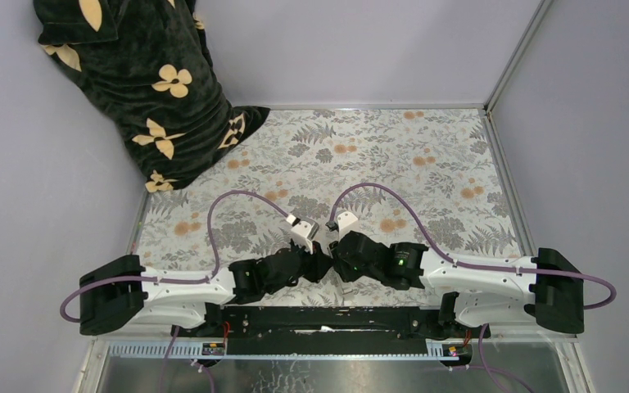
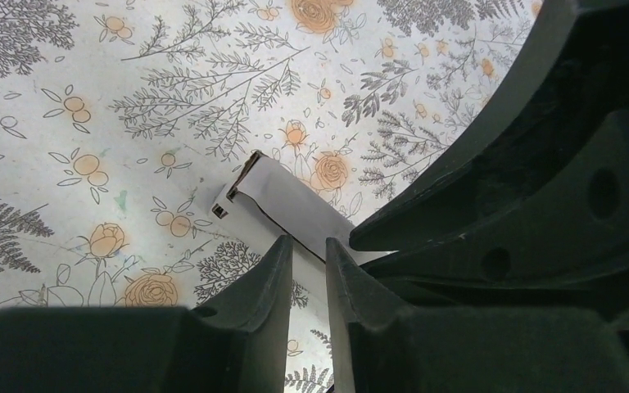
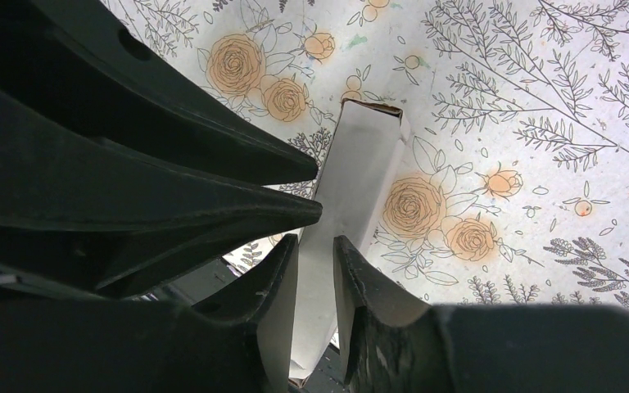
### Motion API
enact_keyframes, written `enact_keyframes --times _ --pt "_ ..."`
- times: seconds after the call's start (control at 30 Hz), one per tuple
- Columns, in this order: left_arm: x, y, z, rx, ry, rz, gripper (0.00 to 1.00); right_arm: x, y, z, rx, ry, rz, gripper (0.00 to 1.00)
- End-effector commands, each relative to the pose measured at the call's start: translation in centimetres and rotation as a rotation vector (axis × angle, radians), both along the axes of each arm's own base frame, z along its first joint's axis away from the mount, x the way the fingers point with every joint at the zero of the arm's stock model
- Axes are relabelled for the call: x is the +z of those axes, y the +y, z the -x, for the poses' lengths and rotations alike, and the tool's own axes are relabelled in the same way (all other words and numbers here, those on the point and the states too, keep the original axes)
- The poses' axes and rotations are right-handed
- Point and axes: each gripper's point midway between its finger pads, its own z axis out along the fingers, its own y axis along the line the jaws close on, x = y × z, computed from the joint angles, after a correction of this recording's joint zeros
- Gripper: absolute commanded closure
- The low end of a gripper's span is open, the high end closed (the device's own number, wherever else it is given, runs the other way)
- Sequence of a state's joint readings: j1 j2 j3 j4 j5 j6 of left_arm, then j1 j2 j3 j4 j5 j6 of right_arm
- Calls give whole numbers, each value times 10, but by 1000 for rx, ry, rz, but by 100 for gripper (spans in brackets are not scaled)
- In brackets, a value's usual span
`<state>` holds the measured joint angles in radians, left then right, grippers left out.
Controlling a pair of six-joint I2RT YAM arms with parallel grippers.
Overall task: Fold the paper box
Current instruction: Close the paper box at the center of the board.
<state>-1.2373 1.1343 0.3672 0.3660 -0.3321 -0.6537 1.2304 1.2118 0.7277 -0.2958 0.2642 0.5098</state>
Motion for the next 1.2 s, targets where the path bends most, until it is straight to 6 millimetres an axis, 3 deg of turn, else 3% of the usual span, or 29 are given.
enact_keyframes --times 0.0,0.27,0.7,1.17 --pt "22 -17 -2 -18 -36 84 73 -56 -57 29 19 143 262 71" --pt "17 -21 -3 -23 -24 55 73 -57 -57 29 20 144 262 70" --pt "-16 -27 -1 -33 44 -85 76 -51 -53 30 19 152 229 68" --pt "-33 -25 1 -37 66 -133 77 -9 -34 20 36 78 104 62"
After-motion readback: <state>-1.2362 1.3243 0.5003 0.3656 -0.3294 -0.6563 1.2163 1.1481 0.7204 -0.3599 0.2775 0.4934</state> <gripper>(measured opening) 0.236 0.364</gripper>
